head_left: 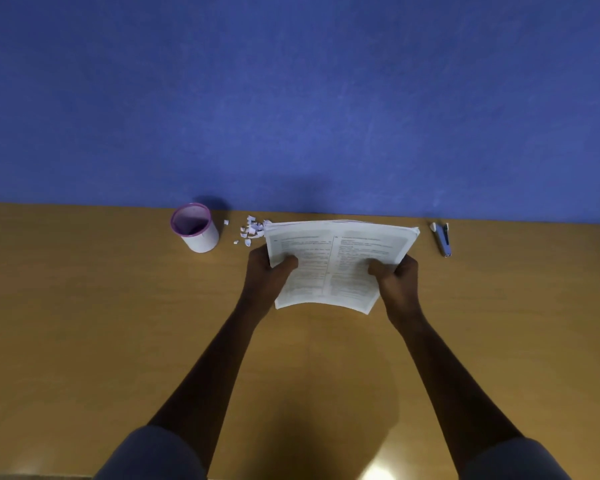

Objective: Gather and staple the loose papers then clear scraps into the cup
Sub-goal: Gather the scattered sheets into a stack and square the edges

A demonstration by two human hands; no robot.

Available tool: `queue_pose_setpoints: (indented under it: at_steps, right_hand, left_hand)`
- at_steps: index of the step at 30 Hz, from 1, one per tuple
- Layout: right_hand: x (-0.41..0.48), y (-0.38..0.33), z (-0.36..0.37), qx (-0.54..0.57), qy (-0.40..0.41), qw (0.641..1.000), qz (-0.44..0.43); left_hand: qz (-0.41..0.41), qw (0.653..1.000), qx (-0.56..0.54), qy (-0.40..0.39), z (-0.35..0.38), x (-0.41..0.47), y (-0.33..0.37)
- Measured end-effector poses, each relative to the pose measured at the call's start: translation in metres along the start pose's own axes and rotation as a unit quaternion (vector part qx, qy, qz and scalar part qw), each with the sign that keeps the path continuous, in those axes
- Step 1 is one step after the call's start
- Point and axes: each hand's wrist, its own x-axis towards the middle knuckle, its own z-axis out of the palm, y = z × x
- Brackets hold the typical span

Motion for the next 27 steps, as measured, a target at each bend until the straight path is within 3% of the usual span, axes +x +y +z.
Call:
queue_pose_setpoints:
  at_steps: [9, 13, 18, 21, 23, 25, 27]
  right_hand:
    - [0.003, 0.009, -0.001, 0.0, -0.007, 1.0, 0.011]
    - [-0.007, 0.033, -0.005, -0.08, -0.002, 0.997, 0.007]
    - [0.006, 0.006, -0.008, -0.225, 0.002, 0.969, -0.105]
    - [0.017, -0.031, -0.014, -0.323, -0.035, 0.925, -0.199]
    - [0.023, -0.053, -0.017, -0.411, -0.066, 0.872, -0.258]
    - [0.025, -0.066, -0.017, -0.486, -0.1, 0.817, -0.295]
    - [0.026, -0.072, -0.014, -0.543, -0.131, 0.769, -0.311]
  left_hand:
    - [-0.014, 1.0, 0.002, 0.027, 0.007, -0.003, -0.015]
    - [-0.023, 0.997, 0.036, 0.062, 0.007, -0.01, -0.033]
    - [0.004, 0.995, 0.058, 0.075, 0.003, 0.001, -0.032]
    - [0.023, 0.991, -0.004, 0.131, -0.01, 0.005, -0.016]
    - [0.092, 0.98, 0.055, 0.169, -0.024, 0.006, -0.004]
    - [0.174, 0.96, 0.168, 0.137, -0.035, 0.008, 0.011]
    - [0.221, 0.948, 0.222, 0.058, -0.033, 0.008, 0.022]
